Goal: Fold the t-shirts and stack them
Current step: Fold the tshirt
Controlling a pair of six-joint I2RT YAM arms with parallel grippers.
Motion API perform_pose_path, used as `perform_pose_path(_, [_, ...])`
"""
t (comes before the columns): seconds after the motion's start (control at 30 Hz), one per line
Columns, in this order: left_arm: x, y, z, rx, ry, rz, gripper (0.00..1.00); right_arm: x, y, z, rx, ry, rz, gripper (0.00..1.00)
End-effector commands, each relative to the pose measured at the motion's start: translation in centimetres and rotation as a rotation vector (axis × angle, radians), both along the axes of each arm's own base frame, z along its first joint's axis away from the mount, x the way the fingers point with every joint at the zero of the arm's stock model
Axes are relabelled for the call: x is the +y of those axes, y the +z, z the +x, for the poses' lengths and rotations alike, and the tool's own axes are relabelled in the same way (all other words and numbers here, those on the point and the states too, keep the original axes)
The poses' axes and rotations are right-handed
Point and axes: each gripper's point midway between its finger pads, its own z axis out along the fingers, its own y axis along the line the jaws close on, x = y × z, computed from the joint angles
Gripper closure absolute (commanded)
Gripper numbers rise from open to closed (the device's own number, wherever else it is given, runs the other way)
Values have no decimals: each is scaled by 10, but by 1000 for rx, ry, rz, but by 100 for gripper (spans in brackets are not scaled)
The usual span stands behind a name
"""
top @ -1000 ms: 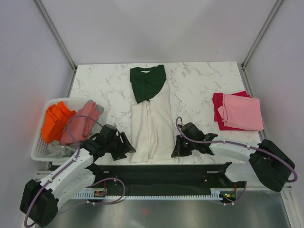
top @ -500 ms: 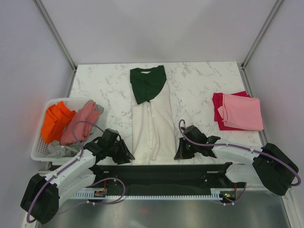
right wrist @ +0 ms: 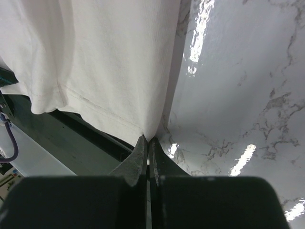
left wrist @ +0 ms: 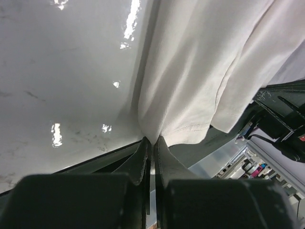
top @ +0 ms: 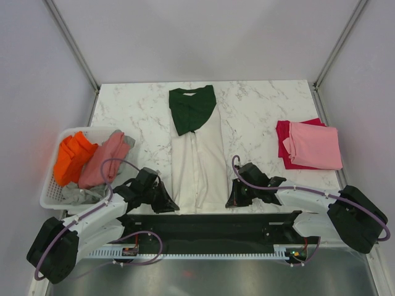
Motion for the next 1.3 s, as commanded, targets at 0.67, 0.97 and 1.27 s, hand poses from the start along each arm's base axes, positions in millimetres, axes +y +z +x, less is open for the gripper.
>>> perform_pose_path(0.67, [-18,114,111,-275,95,-208,98,12,97,112,-179,-29,96,100])
perform_pose_path(0.97, [-7,122,190,-324,165,-202,98,18,122,198,-235,-103,112,100])
perform_pose_path(1.27, [9,110,263,-374,233,-194,98,21,119,284,-221,-178,131,100])
